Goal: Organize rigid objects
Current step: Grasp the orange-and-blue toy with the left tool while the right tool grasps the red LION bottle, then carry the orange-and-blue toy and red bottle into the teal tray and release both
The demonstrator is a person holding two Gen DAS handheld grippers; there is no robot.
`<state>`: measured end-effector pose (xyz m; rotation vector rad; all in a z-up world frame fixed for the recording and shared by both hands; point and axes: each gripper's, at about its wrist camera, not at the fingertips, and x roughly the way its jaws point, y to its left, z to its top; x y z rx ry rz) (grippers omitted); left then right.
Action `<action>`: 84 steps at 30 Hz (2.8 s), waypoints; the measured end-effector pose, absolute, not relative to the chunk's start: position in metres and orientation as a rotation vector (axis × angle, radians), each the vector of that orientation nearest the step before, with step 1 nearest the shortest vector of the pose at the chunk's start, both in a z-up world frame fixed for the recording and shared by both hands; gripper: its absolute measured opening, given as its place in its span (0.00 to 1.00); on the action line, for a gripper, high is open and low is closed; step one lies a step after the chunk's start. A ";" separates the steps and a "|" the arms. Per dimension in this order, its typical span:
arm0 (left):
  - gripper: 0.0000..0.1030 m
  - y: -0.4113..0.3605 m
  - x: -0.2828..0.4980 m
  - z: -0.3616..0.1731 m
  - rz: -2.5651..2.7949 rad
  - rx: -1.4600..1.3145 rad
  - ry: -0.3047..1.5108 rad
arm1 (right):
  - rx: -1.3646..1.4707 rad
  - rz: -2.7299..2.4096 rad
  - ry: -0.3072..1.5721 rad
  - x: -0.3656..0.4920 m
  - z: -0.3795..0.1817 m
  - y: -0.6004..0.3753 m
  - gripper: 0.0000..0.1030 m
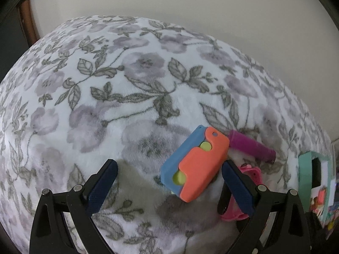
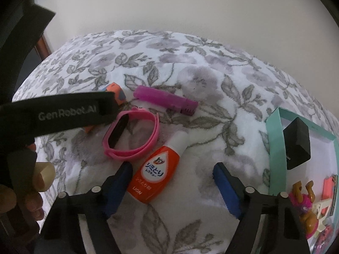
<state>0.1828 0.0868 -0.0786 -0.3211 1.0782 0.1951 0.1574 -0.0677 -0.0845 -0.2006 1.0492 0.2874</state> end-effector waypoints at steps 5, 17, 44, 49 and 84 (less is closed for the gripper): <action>0.89 0.094 0.180 -0.075 0.182 -0.364 1.052 | -0.180 0.277 1.044 0.157 -0.083 -0.076 0.63; 0.64 0.071 0.188 -0.071 0.117 -0.271 1.073 | -0.172 0.235 1.041 0.171 -0.081 -0.085 0.49; 0.51 0.060 0.190 -0.072 0.112 -0.207 1.122 | -0.167 0.213 1.038 0.190 -0.082 -0.078 0.31; 0.51 0.061 0.189 -0.071 0.116 -0.227 1.129 | -0.123 0.247 1.008 0.175 -0.084 -0.087 0.31; 0.43 0.076 0.176 -0.032 0.095 -0.341 1.020 | 0.095 0.301 0.935 0.162 -0.031 -0.137 0.31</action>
